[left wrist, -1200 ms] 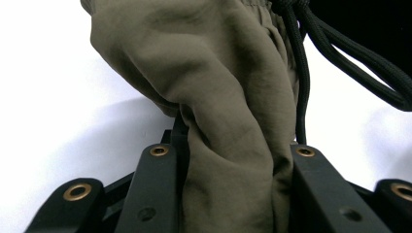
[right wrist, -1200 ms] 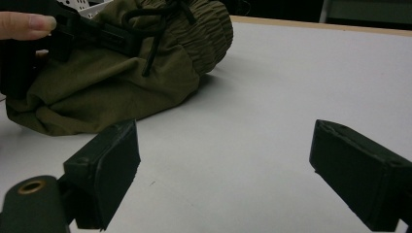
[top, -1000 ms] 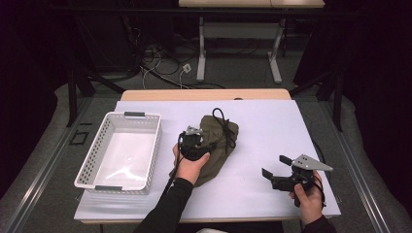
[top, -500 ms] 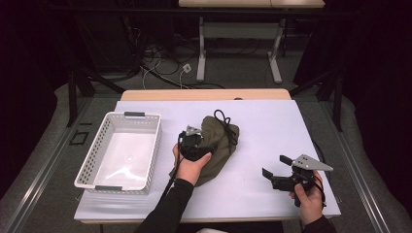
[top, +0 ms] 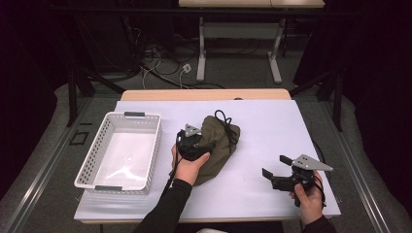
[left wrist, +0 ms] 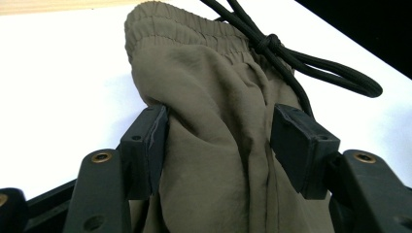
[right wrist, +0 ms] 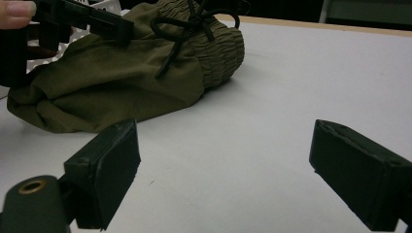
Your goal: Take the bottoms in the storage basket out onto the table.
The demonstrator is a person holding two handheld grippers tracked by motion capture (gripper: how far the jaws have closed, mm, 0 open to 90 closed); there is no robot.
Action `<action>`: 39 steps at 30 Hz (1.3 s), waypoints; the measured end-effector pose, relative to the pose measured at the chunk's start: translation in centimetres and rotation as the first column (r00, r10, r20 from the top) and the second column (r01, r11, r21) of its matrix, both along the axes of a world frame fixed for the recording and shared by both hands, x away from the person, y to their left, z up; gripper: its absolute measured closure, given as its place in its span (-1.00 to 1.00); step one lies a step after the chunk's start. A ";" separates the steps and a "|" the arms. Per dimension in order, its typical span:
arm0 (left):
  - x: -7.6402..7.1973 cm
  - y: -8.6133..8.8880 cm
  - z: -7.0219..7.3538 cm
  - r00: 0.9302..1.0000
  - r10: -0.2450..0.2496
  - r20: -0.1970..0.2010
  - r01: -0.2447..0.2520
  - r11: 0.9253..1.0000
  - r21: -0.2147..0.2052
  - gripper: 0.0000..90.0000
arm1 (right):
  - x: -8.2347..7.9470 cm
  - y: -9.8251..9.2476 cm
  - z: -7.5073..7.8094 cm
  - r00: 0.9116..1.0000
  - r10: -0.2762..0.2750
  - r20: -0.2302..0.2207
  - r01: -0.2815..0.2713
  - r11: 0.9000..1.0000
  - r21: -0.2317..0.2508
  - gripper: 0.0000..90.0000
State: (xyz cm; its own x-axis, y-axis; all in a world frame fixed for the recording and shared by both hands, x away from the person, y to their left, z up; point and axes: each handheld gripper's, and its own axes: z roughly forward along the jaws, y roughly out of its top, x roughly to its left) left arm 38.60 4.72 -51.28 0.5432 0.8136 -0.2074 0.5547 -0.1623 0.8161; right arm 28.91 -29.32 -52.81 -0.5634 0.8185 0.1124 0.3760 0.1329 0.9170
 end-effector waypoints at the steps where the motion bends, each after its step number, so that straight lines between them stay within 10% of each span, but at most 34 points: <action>1: 0.0 0.1 0.1 1.000 0.002 0.005 -0.002 1.000 0.004 -0.13 | 0.0 0.0 0.0 1.000 0.000 -0.001 0.000 1.000 0.001 -0.76; 15: -0.6 0.9 1.3 0.996 0.002 0.088 -0.001 1.000 -0.019 -0.12 | -0.1 0.0 0.0 1.000 -0.001 0.000 0.001 1.000 0.000 -0.76; 39: -1.4 1.6 2.5 0.997 0.035 0.067 -0.028 0.994 -0.102 -0.67 | -0.1 0.0 0.1 1.000 -0.002 0.001 0.002 1.000 -0.001 -0.76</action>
